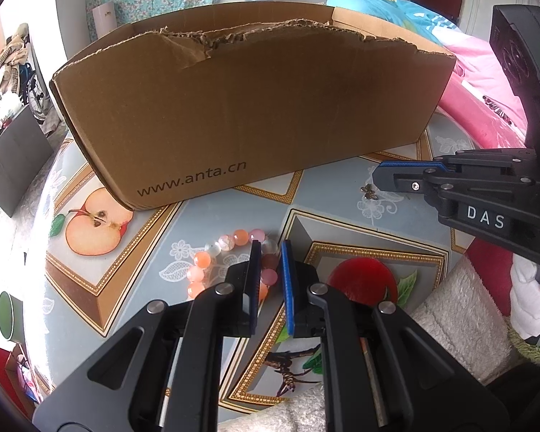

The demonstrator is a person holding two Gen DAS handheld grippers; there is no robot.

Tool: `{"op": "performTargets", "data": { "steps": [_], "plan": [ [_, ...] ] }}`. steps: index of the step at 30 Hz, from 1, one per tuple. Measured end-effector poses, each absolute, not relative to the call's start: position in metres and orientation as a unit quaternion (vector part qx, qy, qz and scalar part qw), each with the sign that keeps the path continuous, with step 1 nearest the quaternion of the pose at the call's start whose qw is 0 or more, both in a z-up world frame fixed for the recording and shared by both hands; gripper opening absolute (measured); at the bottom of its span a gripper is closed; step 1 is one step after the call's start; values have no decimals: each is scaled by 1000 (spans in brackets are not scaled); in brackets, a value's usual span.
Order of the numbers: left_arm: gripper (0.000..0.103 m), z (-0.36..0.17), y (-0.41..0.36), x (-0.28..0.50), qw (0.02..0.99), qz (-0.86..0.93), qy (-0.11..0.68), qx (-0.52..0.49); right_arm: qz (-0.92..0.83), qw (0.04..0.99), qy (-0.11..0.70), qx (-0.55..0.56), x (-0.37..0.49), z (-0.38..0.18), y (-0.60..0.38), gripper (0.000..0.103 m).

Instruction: Organize jewelry

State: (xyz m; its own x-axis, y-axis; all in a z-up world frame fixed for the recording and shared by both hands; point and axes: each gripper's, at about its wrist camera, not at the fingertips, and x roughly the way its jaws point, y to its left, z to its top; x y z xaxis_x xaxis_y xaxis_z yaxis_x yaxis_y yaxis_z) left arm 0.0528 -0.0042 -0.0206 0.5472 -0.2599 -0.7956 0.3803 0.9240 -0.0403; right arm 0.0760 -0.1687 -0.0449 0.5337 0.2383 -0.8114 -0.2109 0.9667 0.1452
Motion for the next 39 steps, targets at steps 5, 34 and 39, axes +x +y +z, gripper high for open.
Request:
{"op": "performTargets", "data": {
  "steps": [5,34,39],
  "plan": [
    [10,-22,-9,54,877,-181,440,70,123,879,459,21,74,-37,-175,3],
    [10,-23,-10,55,877,-181,439,71,130,865,484,-13,81,-49,-152,7],
    [10,-23,-11,56,877,-181,440,69,128,864,487,7,84,-49,-162,7]
  ]
}}
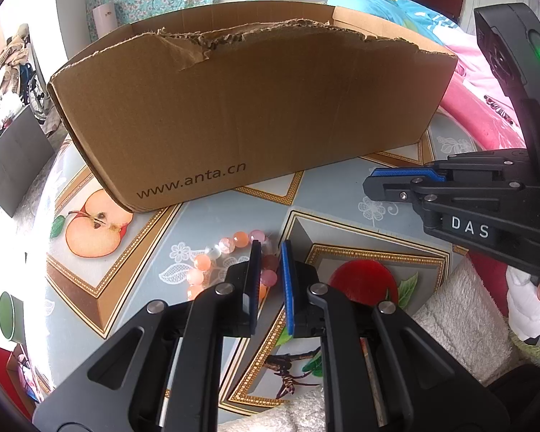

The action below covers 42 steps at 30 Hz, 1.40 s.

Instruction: Organize jewelry

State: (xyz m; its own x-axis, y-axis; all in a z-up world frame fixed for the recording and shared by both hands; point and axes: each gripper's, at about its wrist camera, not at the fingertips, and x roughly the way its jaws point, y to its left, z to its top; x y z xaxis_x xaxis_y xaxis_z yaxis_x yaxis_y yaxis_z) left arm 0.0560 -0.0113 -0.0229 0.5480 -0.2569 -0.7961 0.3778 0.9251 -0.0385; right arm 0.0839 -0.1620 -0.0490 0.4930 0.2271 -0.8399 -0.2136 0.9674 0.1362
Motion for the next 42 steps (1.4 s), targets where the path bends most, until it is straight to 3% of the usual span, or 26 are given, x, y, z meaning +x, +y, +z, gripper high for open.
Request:
{"op": "performTargets", "data": {
  "steps": [34,42],
  "plan": [
    [9,-26,-23,61,874,-166,449,88,144,871,466,65,77,-19,-190,7],
    [8,-3,4,48,891,-188,410,42,168,874,445,98,67,2,-199,7]
  ]
}}
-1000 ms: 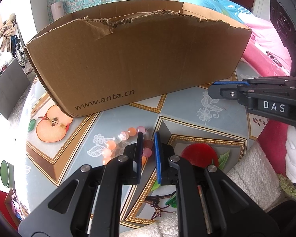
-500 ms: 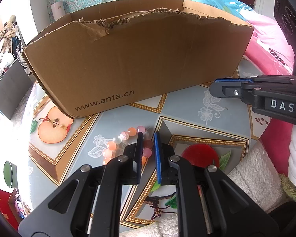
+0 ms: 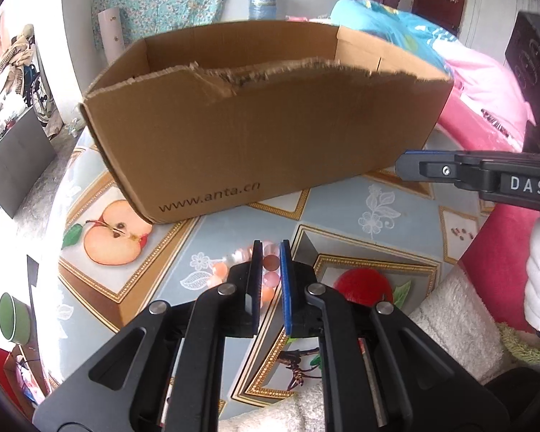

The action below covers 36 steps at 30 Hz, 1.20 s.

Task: Organize jewelry
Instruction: 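Lift the bead bracelet with the left tool while the right tool carries the earring over the box, then open the right tool to drop the earring into the box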

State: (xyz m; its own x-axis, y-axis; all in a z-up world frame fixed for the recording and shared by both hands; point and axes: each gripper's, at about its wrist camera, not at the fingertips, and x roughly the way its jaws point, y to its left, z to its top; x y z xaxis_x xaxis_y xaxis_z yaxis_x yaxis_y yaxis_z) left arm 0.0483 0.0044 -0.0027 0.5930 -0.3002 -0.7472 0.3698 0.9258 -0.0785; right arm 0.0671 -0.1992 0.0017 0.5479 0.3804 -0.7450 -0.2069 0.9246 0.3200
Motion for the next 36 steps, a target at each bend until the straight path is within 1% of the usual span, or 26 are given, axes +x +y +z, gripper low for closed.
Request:
{"op": "performTargets", "data": {
  "steps": [5,12,16,19,21,23,27,30,34,35,36],
  "plan": [
    [8,40,34,36,898,-230,374,-14,188,881,412,134,60,31,-208,7],
    [8,108,50,33,897,-295,325,-56,235,893,354,149,68,81,-210,7],
    [8,140,57,53,889,-325,308,-98,254,898,333,137,91,105,-210,7],
    [8,150,51,83,886,-328,307,-113,257,896,338,126,119,112,-212,7],
    [8,148,45,106,893,-306,317,-92,253,891,359,117,144,108,-211,7],
    [9,137,38,130,888,-293,345,-80,251,879,388,118,170,98,-214,7],
    [9,100,25,171,874,-255,411,-38,256,833,468,147,218,64,-219,7],
    [9,75,14,186,870,-220,441,22,263,792,520,181,245,36,-221,7],
    [9,52,2,195,854,-205,473,70,242,775,558,169,263,14,-218,7],
    [10,50,-1,194,854,-202,472,80,237,774,563,165,265,12,-216,7],
    [16,50,-3,195,855,-199,471,88,233,772,569,161,267,9,-216,7]
  ]
}}
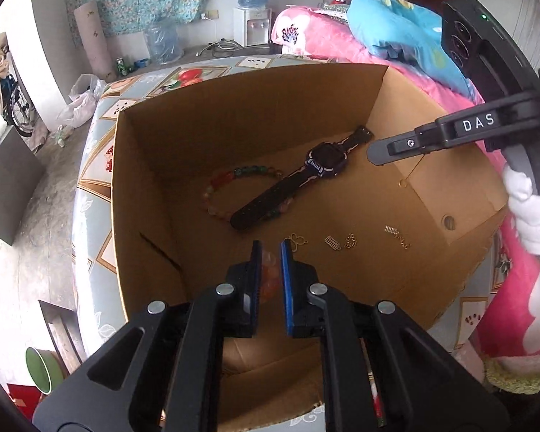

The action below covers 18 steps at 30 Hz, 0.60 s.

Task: Organize jewelry
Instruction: 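Open the right tool to drop the earring into the box, then open the left tool to drop the bead bracelet into the box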

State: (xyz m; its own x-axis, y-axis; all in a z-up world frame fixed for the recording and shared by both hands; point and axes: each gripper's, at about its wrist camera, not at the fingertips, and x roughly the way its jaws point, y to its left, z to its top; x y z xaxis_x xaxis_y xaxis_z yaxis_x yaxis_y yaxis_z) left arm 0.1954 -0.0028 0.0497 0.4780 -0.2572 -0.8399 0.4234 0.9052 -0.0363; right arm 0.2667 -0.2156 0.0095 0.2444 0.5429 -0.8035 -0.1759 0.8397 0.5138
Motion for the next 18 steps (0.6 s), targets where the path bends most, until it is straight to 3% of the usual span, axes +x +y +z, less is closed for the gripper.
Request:
{"op": "performTargets", "data": {
  "steps": [1,8,16,18],
  "plan": [
    [26,50,-4,195,856,-197,470,91,228,772,572,159,268,7,-215,7],
    [29,61,3,192,863,-195,460,74,217,782,564,151,266,13,-218,8],
    [50,102,38,175,905,-161,393,17,198,846,474,144,233,70,-241,8],
    [54,110,50,171,915,-143,378,0,178,864,448,143,219,84,-255,14]
  ]
}}
